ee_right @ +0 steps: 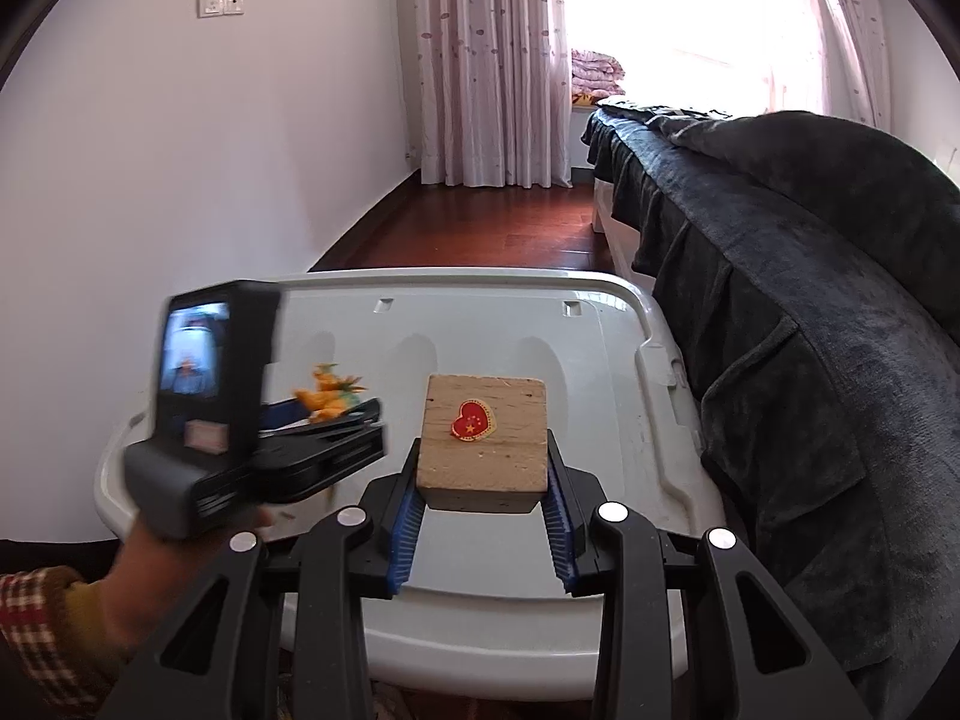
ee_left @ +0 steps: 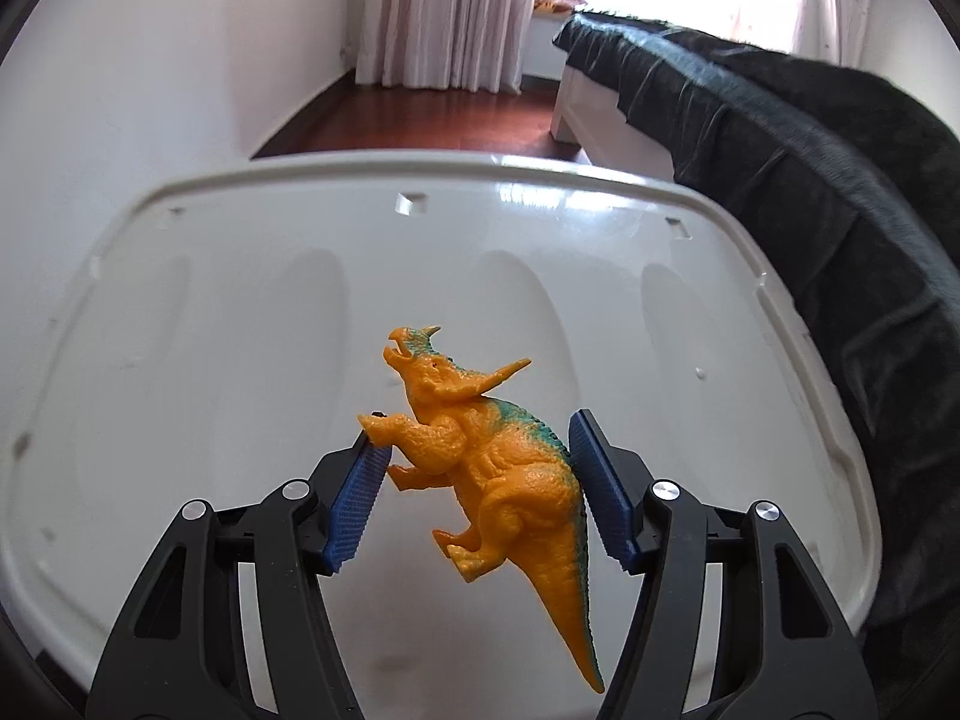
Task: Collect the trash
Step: 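Grasp the orange dinosaur toy with the left tool, then drop the dinosaur from the left tool while the right tool drops the block into the bin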
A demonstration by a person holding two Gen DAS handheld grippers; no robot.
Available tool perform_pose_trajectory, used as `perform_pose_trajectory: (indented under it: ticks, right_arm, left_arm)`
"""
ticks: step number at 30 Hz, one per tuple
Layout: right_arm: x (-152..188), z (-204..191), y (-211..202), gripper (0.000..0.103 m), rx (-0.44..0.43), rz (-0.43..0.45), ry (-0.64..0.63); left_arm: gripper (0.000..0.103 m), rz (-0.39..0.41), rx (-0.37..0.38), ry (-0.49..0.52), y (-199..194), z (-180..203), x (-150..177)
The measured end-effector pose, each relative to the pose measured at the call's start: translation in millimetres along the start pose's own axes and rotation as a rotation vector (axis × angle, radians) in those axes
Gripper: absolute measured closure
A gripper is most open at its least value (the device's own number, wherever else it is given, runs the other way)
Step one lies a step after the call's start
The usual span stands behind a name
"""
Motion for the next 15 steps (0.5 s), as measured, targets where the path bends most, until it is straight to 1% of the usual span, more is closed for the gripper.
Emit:
perform_pose_trajectory:
  ticks: [3, 5, 7, 9, 12, 15]
  right_arm:
    - [4, -15, -7, 0.068, -0.006, 0.000, -0.029]
    - [10, -28, -14, 0.068, -0.014, 0.001, -0.047]
    - [24, -41, -20, 0.068, -0.030, -0.013, -0.052]
    - [47, -56, -24, 0.068, -0.044, -0.044, -0.057]
    - [91, -78, -25, 0.068, -0.070, -0.118, -0.061]
    - [141, -101, -23, 0.068, -0.111, -0.215, -0.057]
  left_arm:
    - [0.043, 0.017, -0.009, 0.019, -30, -13, 12]
    - [0.043, 0.034, -0.022, 0.029, -57, -27, 26]
    - [0.043, 0.032, -0.029, 0.017, -77, -42, 44]
    - [0.043, 0.024, -0.035, 0.007, -94, -56, 63]
    - [0.043, 0.006, -0.057, 0.011, -118, -79, 100]
    - [0.043, -0.034, -0.080, 0.009, -134, -104, 146]
Point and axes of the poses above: each gripper's, at about its wrist camera, not at the fingertips, and y roughly the way its jaws point, z to its right, x to its underside, the point moved 9 cm from there along y, roughly the way its jaws point, and after that the axes turned 1 degree about -y, right-handed, at the moved point
